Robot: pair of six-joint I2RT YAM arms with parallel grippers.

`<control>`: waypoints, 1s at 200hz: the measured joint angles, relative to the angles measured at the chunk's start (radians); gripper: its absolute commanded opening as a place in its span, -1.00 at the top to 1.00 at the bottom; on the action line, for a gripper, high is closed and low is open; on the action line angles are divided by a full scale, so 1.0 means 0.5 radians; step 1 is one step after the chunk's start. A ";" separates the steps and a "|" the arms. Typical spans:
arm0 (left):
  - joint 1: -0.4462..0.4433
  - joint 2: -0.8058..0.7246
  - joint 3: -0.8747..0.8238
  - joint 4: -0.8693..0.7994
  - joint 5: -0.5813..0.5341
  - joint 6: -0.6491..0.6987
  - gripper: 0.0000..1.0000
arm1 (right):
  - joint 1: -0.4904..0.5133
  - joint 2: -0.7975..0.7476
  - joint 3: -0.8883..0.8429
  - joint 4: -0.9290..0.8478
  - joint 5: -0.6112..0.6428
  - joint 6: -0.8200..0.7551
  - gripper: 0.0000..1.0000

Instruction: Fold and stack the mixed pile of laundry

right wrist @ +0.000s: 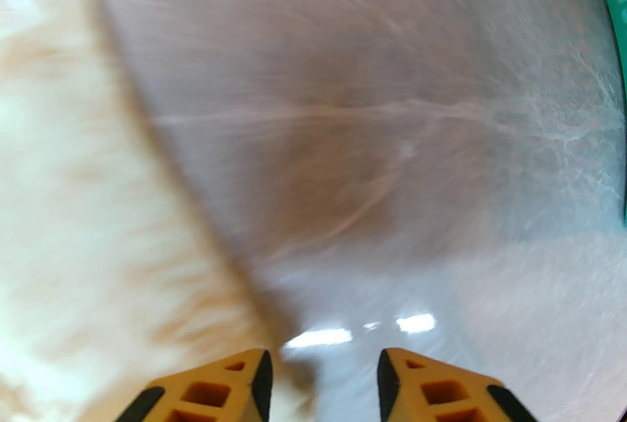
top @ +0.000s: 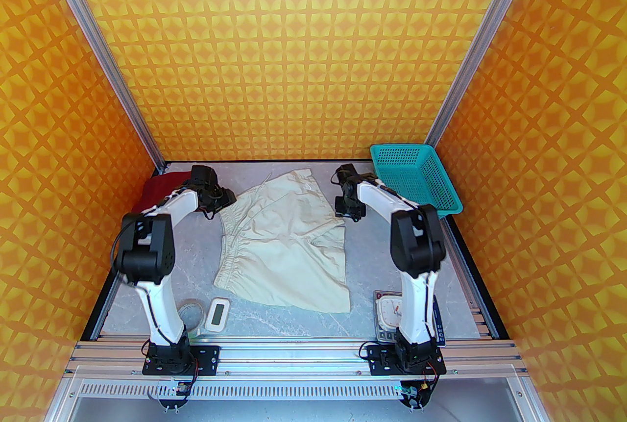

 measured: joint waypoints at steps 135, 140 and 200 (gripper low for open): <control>-0.060 0.532 0.349 0.040 0.066 0.000 0.39 | 0.040 0.170 -0.176 0.298 -0.272 0.208 0.61; -0.060 0.538 0.354 0.045 0.072 0.000 0.38 | 0.030 0.158 -0.191 0.299 -0.268 0.209 0.60; -0.060 0.298 0.226 0.070 0.111 0.010 -0.11 | -0.051 0.024 -0.187 0.135 -0.161 0.180 0.41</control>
